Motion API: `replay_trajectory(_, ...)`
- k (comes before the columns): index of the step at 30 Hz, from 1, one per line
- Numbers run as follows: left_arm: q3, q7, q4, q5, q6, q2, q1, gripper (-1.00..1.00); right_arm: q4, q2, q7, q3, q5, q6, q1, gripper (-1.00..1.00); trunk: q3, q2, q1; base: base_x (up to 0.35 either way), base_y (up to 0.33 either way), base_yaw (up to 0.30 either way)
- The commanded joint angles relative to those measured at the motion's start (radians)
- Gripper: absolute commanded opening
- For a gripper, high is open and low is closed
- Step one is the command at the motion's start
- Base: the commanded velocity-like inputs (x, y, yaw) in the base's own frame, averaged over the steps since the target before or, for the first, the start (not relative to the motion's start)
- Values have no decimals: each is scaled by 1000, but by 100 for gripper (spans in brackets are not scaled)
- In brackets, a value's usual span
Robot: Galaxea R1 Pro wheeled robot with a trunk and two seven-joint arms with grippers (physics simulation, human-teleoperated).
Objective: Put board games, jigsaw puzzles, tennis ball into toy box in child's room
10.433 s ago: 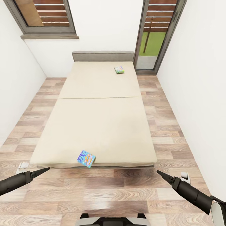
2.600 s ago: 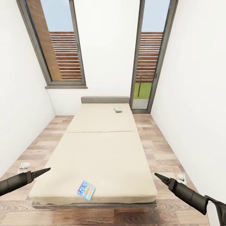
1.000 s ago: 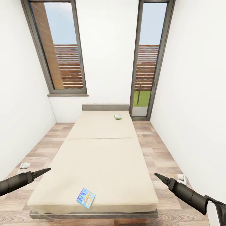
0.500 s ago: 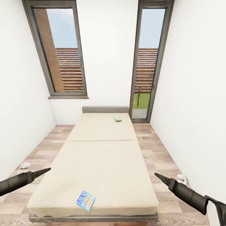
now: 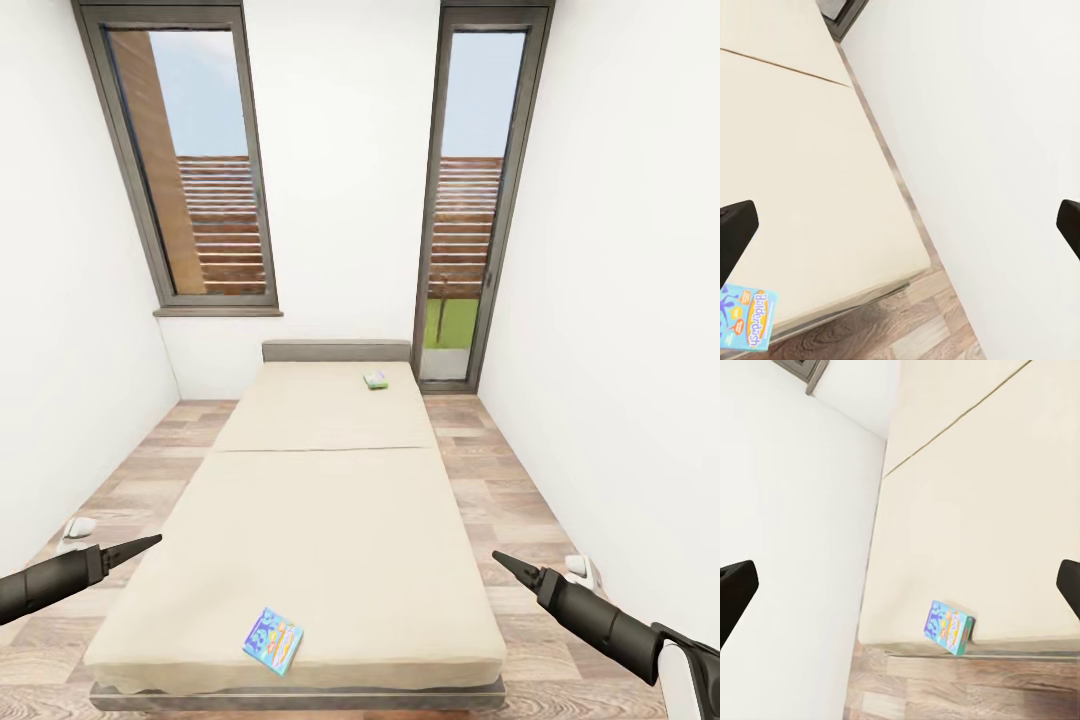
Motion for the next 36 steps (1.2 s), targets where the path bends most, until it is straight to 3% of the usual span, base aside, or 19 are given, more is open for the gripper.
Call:
replay_trajectory(1, 1, -5, 0, -2, 11, 0, -1, 100, 0, 1, 7, -2, 4, 4, -1, 100, -2, -2, 1, 0, 0, 0)
replay_trajectory(36, 1, -4, 0, -2, 12, -2, -1, 100, 20, 1, 8, -3, -7, 4, -1, 100, -2, -2, 1, 0, 0, 0)
